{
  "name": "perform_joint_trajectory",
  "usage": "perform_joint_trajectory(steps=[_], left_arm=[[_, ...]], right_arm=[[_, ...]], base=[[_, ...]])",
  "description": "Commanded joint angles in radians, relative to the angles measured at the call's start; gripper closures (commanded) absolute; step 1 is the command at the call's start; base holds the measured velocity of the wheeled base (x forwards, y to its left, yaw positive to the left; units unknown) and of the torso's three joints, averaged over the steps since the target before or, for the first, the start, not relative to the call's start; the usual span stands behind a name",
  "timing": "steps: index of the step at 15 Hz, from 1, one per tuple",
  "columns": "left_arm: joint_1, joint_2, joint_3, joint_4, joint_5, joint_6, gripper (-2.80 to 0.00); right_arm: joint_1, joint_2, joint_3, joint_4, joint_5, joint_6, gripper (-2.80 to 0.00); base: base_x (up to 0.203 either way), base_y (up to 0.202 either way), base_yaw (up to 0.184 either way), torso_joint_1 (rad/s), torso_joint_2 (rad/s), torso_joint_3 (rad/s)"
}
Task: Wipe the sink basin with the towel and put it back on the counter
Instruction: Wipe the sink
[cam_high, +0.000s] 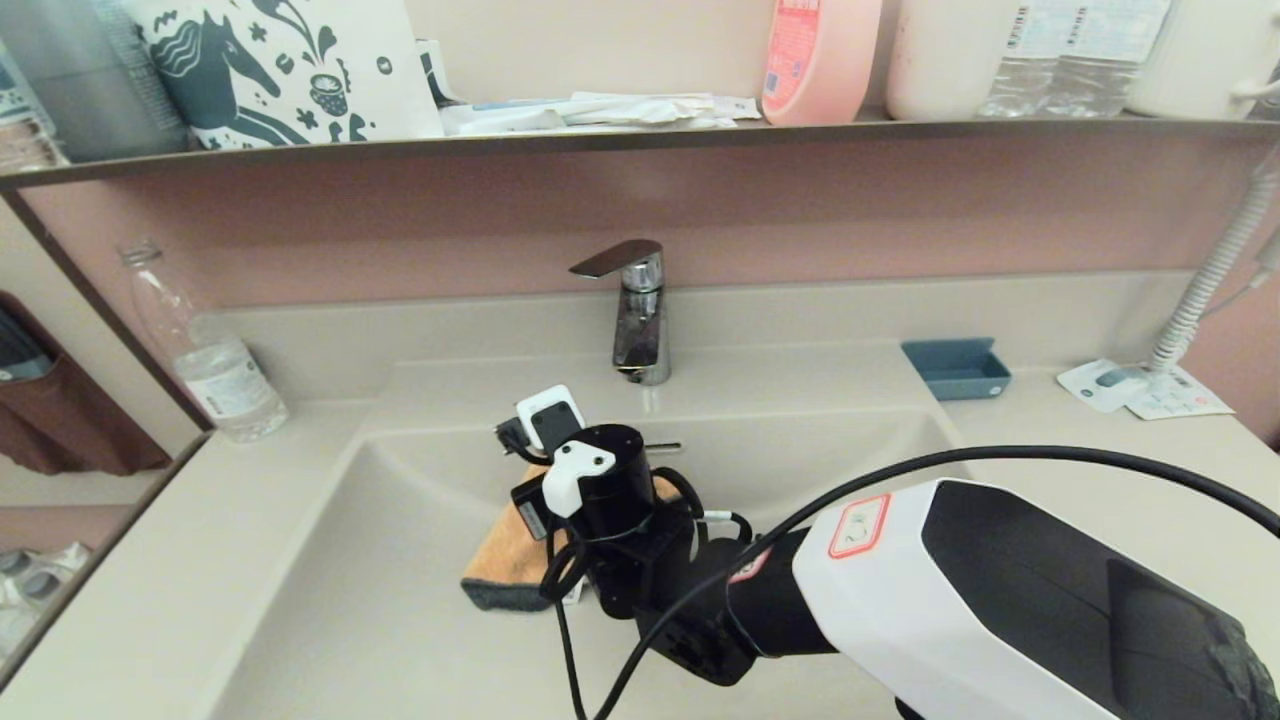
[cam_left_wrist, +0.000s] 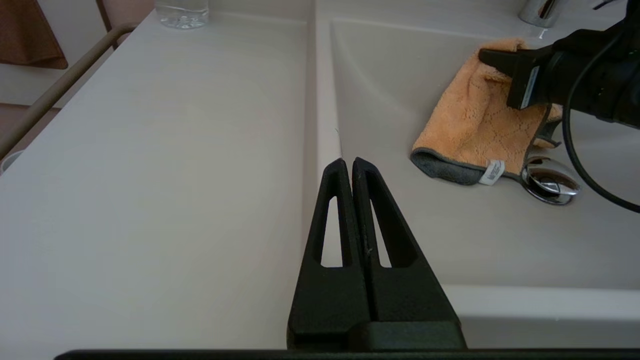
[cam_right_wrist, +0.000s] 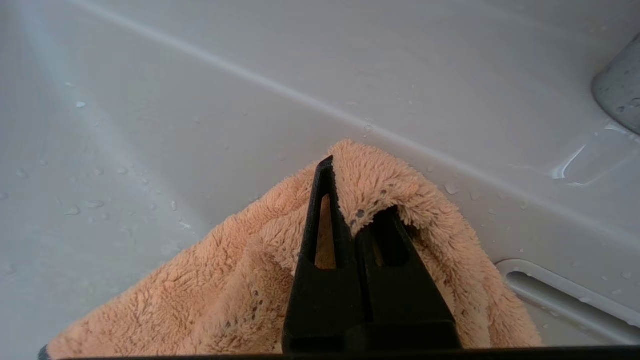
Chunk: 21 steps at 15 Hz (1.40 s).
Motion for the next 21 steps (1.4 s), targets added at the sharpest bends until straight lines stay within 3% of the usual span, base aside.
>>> perform_joint_trajectory(steps=[1, 5, 16, 21], left_arm=[[0.000, 0.001, 0.000, 0.000, 0.000, -0.001, 0.00], [0.000, 0.001, 0.000, 0.000, 0.000, -0.001, 0.00], [0.000, 0.001, 0.001, 0.000, 0.000, -0.001, 0.00], [0.000, 0.001, 0.001, 0.000, 0.000, -0.001, 0.00]], right_arm=[[-0.007, 0.006, 0.019, -0.014, -0.014, -0.013, 0.00], [-0.022, -0.056, 0.150, -0.074, -0.036, -0.053, 0.00], [-0.051, -0.309, 0.552, -0.080, -0.085, -0.045, 0.00], [-0.101, -0.435, 0.651, -0.080, -0.095, -0.045, 0.00]], base=[[0.000, 0.000, 0.000, 0.000, 0.00, 0.000], [0.000, 0.000, 0.000, 0.000, 0.00, 0.000], [0.000, 0.000, 0.000, 0.000, 0.00, 0.000], [0.000, 0.000, 0.000, 0.000, 0.00, 0.000]])
